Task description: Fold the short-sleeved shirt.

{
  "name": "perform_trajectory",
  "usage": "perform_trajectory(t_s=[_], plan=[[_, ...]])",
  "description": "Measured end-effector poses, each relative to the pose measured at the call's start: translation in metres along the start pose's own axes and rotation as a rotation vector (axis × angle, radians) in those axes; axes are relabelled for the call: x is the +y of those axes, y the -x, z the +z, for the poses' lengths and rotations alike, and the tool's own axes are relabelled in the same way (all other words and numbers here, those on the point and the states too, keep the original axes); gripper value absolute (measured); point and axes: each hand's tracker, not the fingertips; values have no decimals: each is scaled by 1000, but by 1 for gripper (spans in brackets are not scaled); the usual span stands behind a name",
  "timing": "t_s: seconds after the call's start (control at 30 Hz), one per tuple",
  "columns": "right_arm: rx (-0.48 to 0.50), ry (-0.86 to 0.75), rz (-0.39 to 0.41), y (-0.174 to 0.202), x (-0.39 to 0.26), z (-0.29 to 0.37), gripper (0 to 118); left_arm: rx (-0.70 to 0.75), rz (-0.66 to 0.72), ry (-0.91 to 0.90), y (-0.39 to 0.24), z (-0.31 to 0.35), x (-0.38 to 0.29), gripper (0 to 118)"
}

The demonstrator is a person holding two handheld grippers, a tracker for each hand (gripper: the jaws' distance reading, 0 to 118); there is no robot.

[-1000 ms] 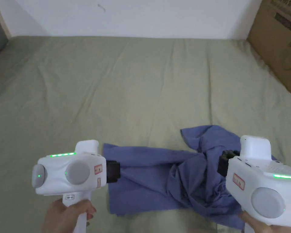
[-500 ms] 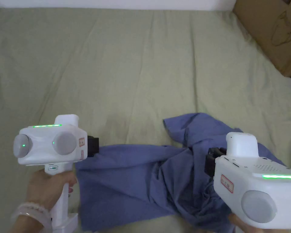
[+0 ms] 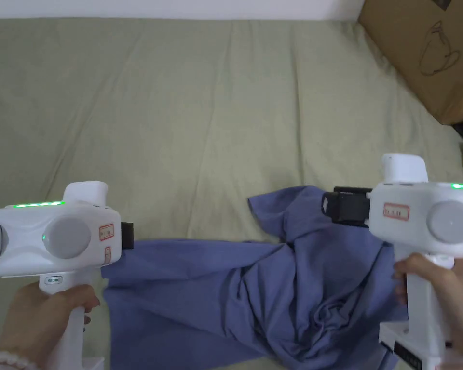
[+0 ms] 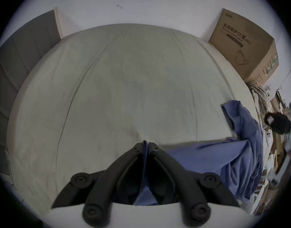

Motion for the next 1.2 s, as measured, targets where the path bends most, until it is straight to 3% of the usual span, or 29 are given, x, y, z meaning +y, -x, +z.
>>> perform_trajectory(t_s=[0.1,0.27,0.37,0.4,0.47,0.5,0.53,0.57,0.67,0.93,1.2], plan=[[-9,83,11,-13,23,-43,90,-4,-13,-6,-1,3,2,5],[-22,278,-88,-38,23,-109,90,-10,-19,3,2,2,2,5],[-19,238,-97,-37,15,-105,87,-19,-1,11,6,1,2,5],[-32,224,-87,-33,16,-100,82,-21,5,12,6,1,2,5],[-88,208,20,-27,14,-95,56,-20,6,10,6,2,3,5],[-98,207,38,-25,17,-90,39,-18,3,9,5,4,4,5],[-109,197,37,-24,18,-86,8,-14,0,8,4,6,5,5],[-115,196,26,-25,20,-83,5,-12,-4,5,3,10,5,5],[-76,183,-73,-32,30,-68,5,-6,-12,-8,2,25,9,5],[-94,11,-66,-41,69,36,5,45,-22,-130,7,98,27,5],[-120,-214,-121,-61,106,171,5,122,7,-322,25,205,63,5]])
